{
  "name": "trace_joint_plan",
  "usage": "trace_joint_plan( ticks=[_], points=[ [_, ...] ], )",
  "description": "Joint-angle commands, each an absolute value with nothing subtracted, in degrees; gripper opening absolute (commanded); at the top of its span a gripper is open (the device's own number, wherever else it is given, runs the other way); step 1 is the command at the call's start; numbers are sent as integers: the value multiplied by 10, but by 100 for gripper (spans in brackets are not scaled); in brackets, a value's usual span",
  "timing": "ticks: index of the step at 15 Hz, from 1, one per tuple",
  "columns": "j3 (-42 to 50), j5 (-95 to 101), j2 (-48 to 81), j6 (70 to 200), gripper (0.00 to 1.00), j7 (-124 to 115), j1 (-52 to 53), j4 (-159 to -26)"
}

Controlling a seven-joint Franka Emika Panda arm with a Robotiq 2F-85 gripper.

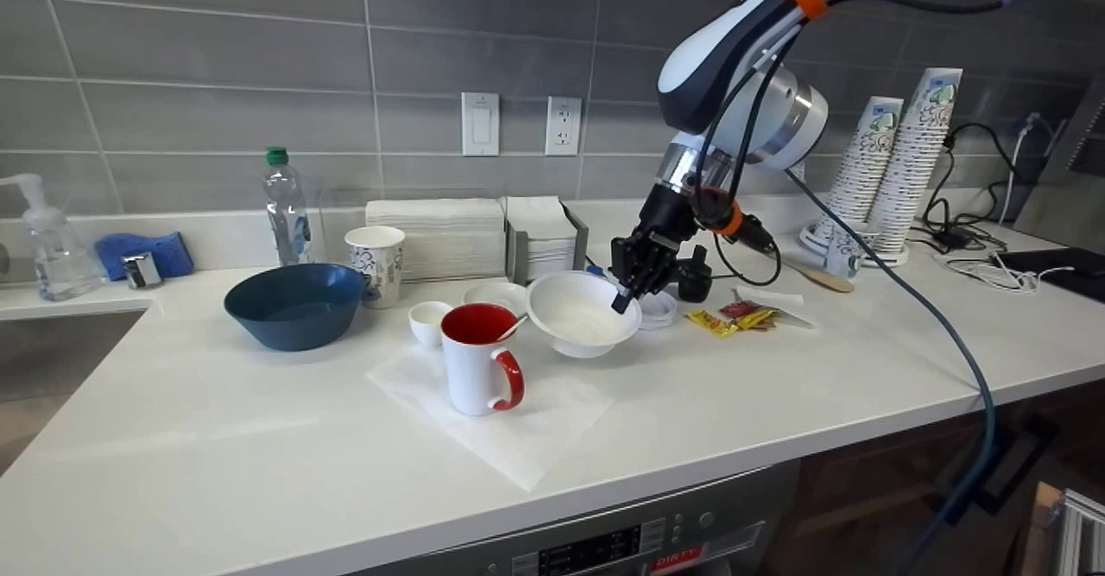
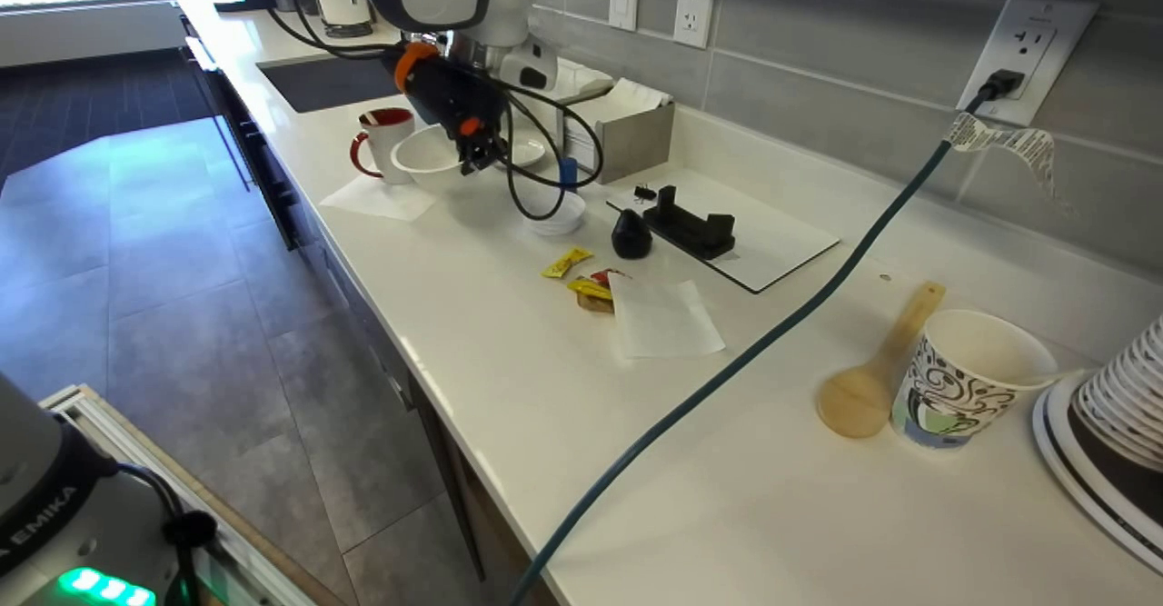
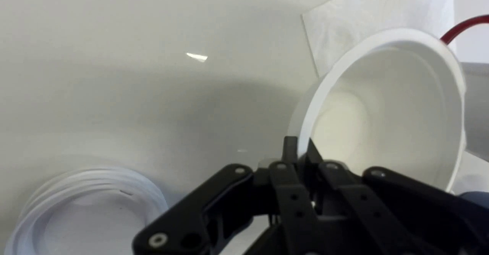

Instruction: Remove the yellow object from the bowl, then shift the bowl to the left

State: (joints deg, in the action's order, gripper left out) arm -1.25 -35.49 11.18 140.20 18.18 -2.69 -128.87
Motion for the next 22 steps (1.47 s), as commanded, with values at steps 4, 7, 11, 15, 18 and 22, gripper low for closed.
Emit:
trace_joint_plan(
  ticks=[4,7,11,15,18,22],
  points=[
    [-24,-349,160,1456,2,105,-24,-1271],
    [-23,-347,166,1442,39,110,-36,-1258],
    [-25,-361,145,1400,67,158,-66,-1245],
    [-13,-344,104,1285,94,282,-104,-1231],
    [16,-335,48,1189,100,390,-128,-1234],
    [80,-304,-16,1069,100,536,-149,-1225]
  ],
)
